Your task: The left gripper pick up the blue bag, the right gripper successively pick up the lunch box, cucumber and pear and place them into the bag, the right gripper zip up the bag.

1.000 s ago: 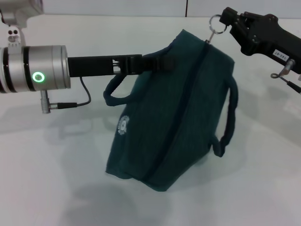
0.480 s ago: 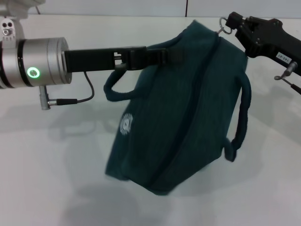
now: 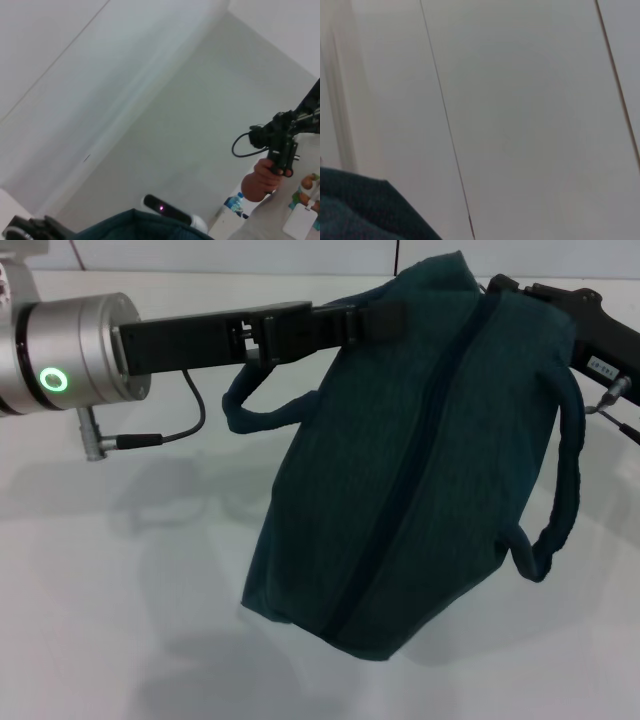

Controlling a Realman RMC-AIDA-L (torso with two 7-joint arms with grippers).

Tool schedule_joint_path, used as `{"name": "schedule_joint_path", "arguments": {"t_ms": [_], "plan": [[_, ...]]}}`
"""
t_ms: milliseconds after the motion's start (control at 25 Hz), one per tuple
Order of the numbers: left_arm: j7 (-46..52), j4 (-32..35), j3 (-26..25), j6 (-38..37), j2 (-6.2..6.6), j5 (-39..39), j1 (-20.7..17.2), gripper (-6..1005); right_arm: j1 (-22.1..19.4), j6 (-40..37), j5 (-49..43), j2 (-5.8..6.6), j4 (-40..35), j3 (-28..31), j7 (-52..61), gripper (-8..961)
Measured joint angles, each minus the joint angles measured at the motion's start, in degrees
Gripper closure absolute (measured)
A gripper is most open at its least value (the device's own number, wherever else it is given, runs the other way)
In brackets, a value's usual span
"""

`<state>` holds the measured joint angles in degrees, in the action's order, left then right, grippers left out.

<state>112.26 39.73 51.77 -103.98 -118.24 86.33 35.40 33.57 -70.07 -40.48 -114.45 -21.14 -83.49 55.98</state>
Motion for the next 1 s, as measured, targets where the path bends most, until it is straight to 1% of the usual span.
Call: {"name": "schedule_joint_path", "arguments": {"t_ms": [240, 600, 640, 760, 880, 1000], "plan": [[-0.1, -0.4, -0.4, 2.2, -0.31, -0.2, -0.1, 944, -0.5, -0.3, 0.4, -0.46, -0.2, 0.7, -0.1, 884], [-1.5, -0.4, -0.1, 6.0, -0.81, 0.5, 0.0, 944, -1.7, -3.4, 0.1, 0.11, 0.0, 0.9, -0.8, 850], [-1.5, -0.4, -0.1, 6.5, -0.85, 0.7, 0.0, 944, -2.1, -3.6, 0.1, 0.22, 0.0, 0.9, -0.8, 846], [-1.6, -0.5, 0.1, 8.5, -1.09, 1.7, 0.5, 945, -4.1, -3.7, 0.4, 0.92, -0.1, 1.3, -0.8, 764], [-1.6, -0.7, 1.8, 11.2, -1.33, 2.0, 1.2, 945, -7.0, -5.3, 0.2, 1.67, 0.0, 4.2, -0.8, 764], [-2.3, -2.1, 4.9, 14.7, -1.37, 1.6, 2.2, 945, -10.0, -7.5, 0.1, 2.49, 0.1, 7.5, -0.8, 765]]}}
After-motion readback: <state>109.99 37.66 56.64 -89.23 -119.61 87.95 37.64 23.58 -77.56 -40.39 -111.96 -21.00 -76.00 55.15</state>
